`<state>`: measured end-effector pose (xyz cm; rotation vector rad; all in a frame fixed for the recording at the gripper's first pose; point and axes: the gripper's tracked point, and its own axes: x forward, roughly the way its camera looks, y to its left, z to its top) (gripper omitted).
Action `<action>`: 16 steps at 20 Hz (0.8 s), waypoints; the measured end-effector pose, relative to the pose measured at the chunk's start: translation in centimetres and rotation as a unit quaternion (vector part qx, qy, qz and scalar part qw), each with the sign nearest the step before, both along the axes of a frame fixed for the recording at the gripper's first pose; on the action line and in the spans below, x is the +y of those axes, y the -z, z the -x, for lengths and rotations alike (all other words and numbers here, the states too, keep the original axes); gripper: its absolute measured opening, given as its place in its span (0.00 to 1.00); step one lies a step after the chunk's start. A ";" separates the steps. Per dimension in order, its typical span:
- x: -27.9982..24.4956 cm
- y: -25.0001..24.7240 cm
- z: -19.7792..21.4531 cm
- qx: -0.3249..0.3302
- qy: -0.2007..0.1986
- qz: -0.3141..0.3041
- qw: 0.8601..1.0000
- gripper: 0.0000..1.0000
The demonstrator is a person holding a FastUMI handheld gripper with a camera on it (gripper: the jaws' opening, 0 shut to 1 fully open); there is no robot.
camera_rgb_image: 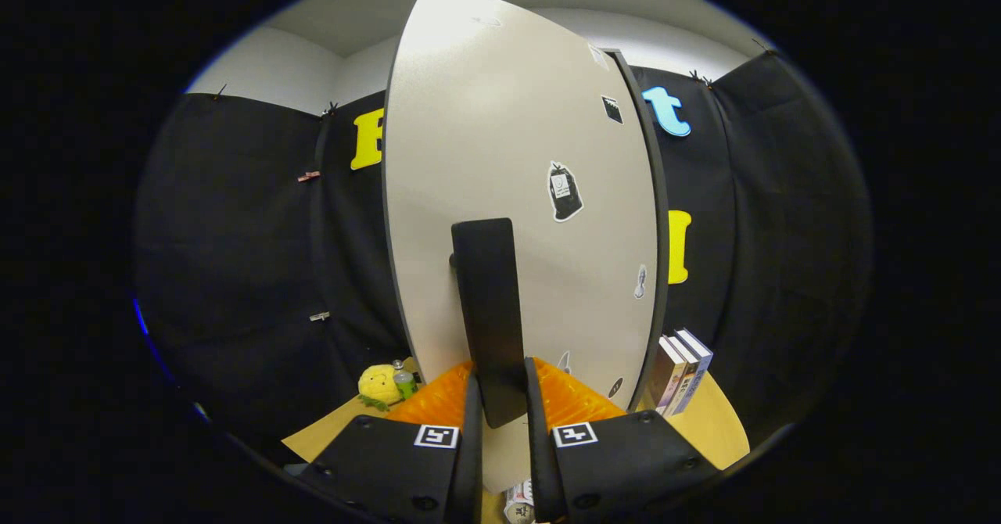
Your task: Open the shoe cabinet door, grab the shoes and put them into the shoe cabinet, then close the shoe cabinet door.
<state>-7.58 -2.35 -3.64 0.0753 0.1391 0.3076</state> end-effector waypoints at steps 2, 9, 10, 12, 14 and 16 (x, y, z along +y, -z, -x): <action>-1.1 -0.1 0.6 0.001 0.004 -0.001 1.000 0.29; -5.2 -0.3 2.2 0.004 0.029 -0.003 1.000 0.29; -5.8 -0.3 2.4 0.004 0.034 -0.004 0.999 0.29; -7.0 -0.5 3.0 0.004 0.044 -0.004 0.999 0.28; -8.5 -0.4 3.5 0.008 0.057 -0.006 0.998 0.28; -10.1 -0.2 4.1 0.016 0.074 -0.006 0.997 0.28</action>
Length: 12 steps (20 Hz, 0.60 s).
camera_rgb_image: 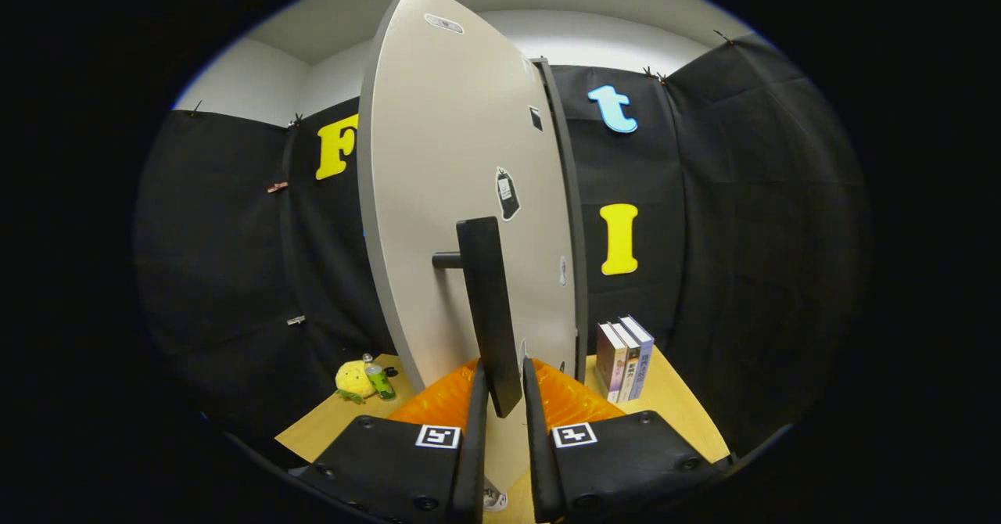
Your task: Open the shoe cabinet door, grab the shoes and put them into the shoe cabinet, then close the shoe cabinet door.
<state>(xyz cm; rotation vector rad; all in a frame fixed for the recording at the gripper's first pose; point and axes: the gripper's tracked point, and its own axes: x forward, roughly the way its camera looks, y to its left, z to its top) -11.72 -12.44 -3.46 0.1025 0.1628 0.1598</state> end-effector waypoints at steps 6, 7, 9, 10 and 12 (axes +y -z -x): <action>-5.5 -1.6 4.0 -0.015 0.065 0.014 0.998 0.23; -6.3 -2.3 4.7 -0.027 0.075 0.019 0.997 0.23; -6.8 -3.3 5.7 -0.045 0.082 0.024 0.995 0.23; -6.9 -3.1 5.9 -0.045 0.083 0.027 0.995 0.23; -6.3 -2.4 5.9 -0.038 0.078 0.027 0.996 0.23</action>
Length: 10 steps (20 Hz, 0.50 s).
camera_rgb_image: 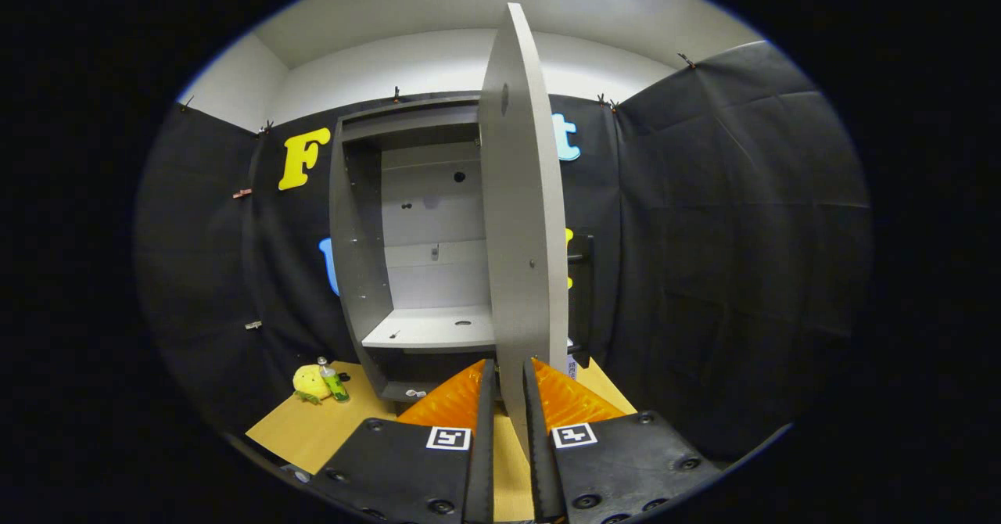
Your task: Open the shoe cabinet door, grab the shoes and put them into the shoe cabinet, then close the shoe cabinet door.
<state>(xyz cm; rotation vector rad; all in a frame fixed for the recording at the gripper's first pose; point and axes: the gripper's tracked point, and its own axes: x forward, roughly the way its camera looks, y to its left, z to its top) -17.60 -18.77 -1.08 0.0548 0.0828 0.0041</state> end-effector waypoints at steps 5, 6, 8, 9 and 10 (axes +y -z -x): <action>4.6 4.4 -0.4 0.045 -0.058 -0.018 0.997 0.23; 5.8 5.9 -0.6 0.058 -0.071 -0.017 0.996 0.23; 8.0 9.2 -0.2 0.087 -0.098 -0.015 0.991 0.23; 9.2 10.9 -0.1 0.101 -0.110 -0.014 0.989 0.23; 10.2 12.6 0.0 0.115 -0.118 -0.011 0.986 0.23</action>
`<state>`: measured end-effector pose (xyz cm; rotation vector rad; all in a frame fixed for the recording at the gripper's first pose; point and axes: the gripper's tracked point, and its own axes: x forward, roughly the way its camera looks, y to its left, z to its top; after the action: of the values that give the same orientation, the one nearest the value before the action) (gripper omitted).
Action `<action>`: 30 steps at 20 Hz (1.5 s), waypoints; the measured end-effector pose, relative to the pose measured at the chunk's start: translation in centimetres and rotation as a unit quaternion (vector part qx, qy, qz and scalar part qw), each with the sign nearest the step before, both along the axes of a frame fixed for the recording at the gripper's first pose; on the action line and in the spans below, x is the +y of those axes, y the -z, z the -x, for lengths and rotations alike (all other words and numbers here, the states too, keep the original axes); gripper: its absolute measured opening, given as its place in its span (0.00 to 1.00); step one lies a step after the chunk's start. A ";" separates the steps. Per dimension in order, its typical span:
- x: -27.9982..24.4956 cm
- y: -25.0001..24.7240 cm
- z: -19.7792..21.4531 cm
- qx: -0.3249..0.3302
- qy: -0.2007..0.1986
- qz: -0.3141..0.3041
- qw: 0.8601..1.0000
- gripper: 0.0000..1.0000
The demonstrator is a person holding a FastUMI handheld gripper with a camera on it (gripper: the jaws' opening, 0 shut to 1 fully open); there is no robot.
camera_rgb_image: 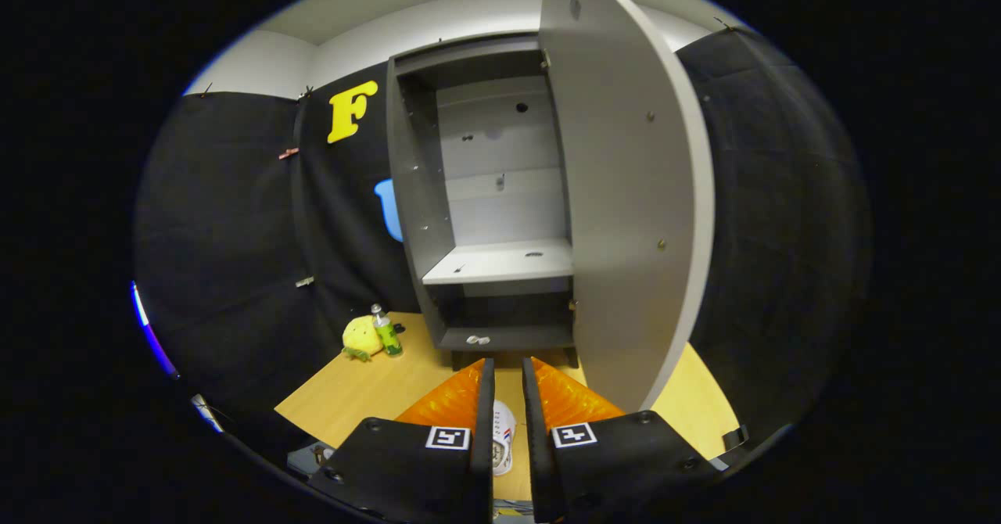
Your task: Open the shoe cabinet door, grab the shoes and put them into the shoe cabinet, then close the shoe cabinet door.
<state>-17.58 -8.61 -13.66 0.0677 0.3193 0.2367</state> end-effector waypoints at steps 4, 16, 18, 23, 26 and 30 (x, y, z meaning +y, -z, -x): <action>3.9 7.1 0.1 0.041 -0.025 0.020 0.999 0.24; 5.6 28.0 -0.7 0.206 0.015 0.073 0.976 0.24; 5.5 29.9 -1.2 0.222 0.019 0.082 0.971 0.24; 5.5 33.2 -2.4 0.249 0.026 0.100 0.963 0.24; 5.6 34.2 -3.1 0.254 0.027 0.101 0.962 0.24; 6.5 34.7 -4.3 0.239 0.020 0.100 0.966 0.24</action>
<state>-13.27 -2.09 -48.35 -0.0700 0.8213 0.1452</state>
